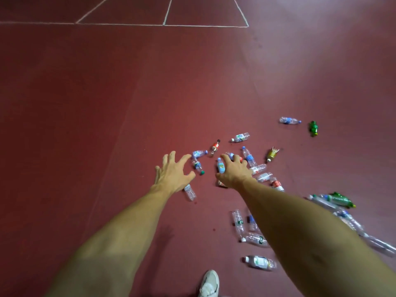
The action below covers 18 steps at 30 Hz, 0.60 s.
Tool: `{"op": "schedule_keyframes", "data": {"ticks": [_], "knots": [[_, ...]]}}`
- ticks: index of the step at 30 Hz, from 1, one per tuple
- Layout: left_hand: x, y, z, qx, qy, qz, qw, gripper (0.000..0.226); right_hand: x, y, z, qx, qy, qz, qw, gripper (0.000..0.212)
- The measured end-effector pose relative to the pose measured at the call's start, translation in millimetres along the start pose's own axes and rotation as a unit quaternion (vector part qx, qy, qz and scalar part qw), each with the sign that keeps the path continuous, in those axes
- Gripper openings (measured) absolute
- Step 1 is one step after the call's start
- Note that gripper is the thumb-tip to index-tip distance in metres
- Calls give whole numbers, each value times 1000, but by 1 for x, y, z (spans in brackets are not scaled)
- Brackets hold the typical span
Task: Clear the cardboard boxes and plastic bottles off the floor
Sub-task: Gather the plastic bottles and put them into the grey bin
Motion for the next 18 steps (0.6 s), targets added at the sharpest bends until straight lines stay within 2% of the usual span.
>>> {"op": "schedule_keyframes", "data": {"ticks": [4, 12, 18], "knots": [[6, -6, 57, -12, -6, -1, 1000, 64, -2, -18, 56, -13, 0, 6, 1000, 76], [-2, -5, 202, -18, 18, 5, 1000, 64, -15, -24, 180, -16, 22, 6, 1000, 69], [-15, 28, 320, -45, 39, 6, 998, 66, -22, 8, 285, -37, 67, -8, 997, 80]]}}
Point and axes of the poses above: each hand's wrist, its own z-axis towards the middle knuckle, its own y-axis out of the palm, x = y × z, the point moved 7 cm from there along z, towards the middle knuckle, and after that the axes turned 1 degree about x, right-handed, at the moved point
